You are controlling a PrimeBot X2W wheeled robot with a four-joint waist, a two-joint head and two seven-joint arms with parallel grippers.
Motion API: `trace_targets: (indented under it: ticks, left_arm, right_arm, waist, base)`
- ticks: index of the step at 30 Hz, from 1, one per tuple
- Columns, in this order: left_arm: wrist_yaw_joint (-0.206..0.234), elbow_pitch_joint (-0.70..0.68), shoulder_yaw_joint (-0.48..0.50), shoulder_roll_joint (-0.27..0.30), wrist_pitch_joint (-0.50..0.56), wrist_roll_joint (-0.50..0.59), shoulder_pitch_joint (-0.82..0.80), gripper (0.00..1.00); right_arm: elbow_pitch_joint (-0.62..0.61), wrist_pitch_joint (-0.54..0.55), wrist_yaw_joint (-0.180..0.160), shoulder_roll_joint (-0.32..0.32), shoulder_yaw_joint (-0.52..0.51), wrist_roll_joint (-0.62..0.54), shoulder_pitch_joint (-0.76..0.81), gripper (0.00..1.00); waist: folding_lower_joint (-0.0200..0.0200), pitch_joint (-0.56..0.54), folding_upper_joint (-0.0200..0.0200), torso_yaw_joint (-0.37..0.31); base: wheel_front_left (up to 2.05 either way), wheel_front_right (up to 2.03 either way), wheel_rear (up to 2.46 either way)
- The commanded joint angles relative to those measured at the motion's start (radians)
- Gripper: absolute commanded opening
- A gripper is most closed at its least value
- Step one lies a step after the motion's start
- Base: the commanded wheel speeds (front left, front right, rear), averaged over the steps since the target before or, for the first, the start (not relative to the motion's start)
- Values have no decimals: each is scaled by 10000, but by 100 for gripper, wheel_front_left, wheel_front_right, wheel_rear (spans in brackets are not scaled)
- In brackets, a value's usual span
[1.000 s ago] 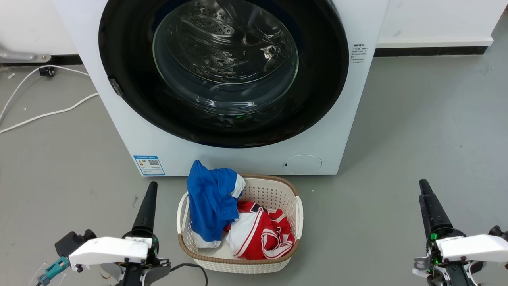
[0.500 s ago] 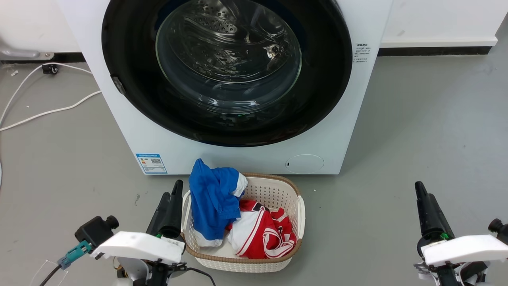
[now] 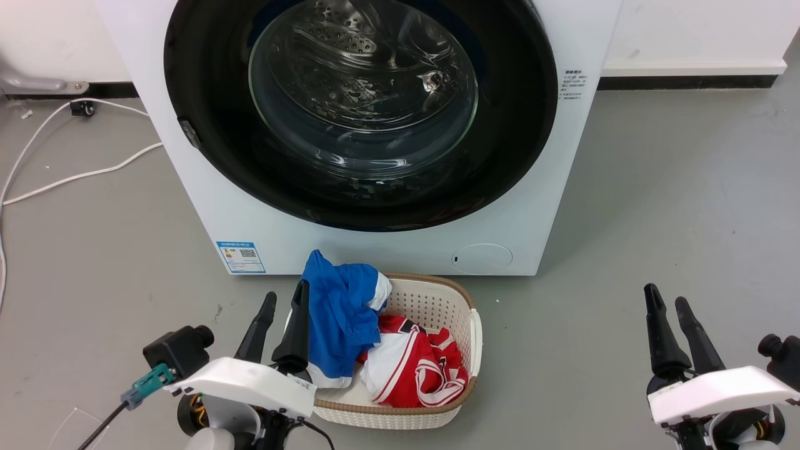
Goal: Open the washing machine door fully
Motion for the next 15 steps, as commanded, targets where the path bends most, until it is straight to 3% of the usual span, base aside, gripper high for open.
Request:
trace_targets:
  ticks: [1, 15]
  left_arm:
    - [35, -111, -83, 94, -99, 329, -236, 100]
    - [524, -83, -543, 348, -515, 2122, -232, 100]
  right_arm:
    - [-176, -93, 13, -31, 7, -348, 15, 100]
    - [-383, -164, 16, -2, 89, -2316, 224, 100]
  waist:
    - [0, -2, 0, 3]
    - [0, -15, 0, 20]
  base:
    - [0, 0, 0]
    - [0, 0, 0]
